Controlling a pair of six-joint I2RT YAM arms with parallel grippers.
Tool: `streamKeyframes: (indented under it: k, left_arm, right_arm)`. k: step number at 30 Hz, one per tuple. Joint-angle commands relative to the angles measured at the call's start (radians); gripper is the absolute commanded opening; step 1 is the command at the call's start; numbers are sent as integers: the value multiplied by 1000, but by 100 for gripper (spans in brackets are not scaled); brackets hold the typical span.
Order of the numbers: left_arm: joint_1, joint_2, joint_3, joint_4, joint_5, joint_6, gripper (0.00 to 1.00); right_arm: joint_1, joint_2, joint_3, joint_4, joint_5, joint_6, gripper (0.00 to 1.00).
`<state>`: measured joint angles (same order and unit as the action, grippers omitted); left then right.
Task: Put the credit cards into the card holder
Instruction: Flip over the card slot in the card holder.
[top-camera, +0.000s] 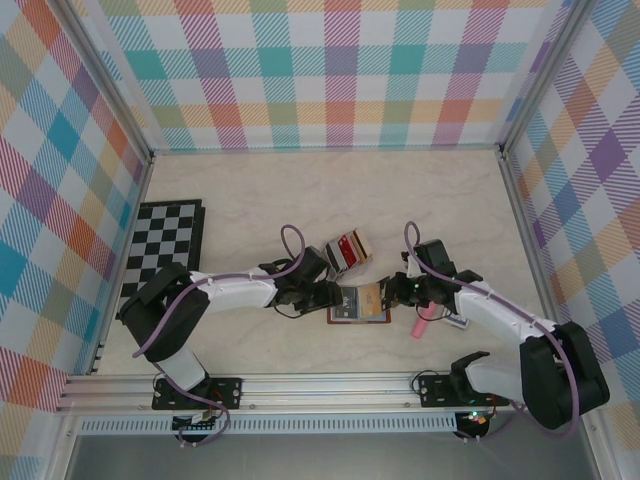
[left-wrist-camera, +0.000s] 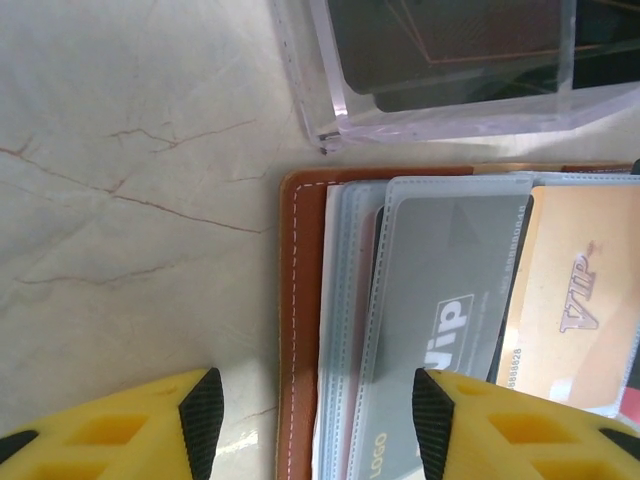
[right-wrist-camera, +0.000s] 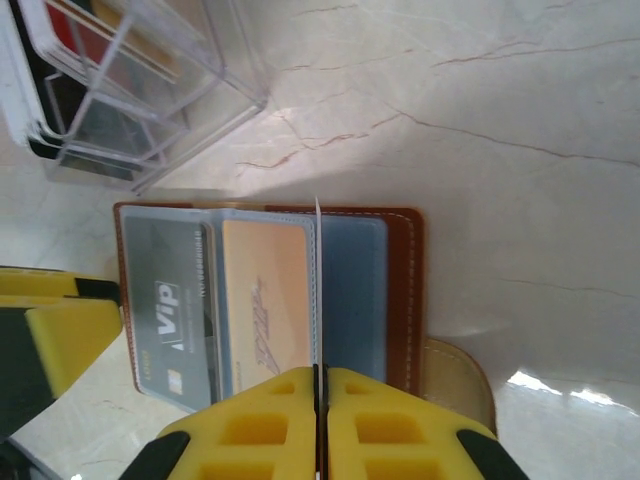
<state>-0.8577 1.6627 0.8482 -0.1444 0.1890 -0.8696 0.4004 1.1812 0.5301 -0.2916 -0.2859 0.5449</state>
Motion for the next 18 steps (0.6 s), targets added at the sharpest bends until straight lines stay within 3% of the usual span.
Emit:
streamKeyframes:
  k: [1,9,18]
  left_arm:
    - [-24,21,14,32,16,6,54]
    - [-26,-37,-10,31,-46,-9,56]
    - [-26,-165,-71,-37,-202,-63,60]
  right_arm:
    - [6,-26,18,21,-60,21,9]
    - [34,-55,63,53,-146,64,11]
    - [160,58,91,151,-99,146,11]
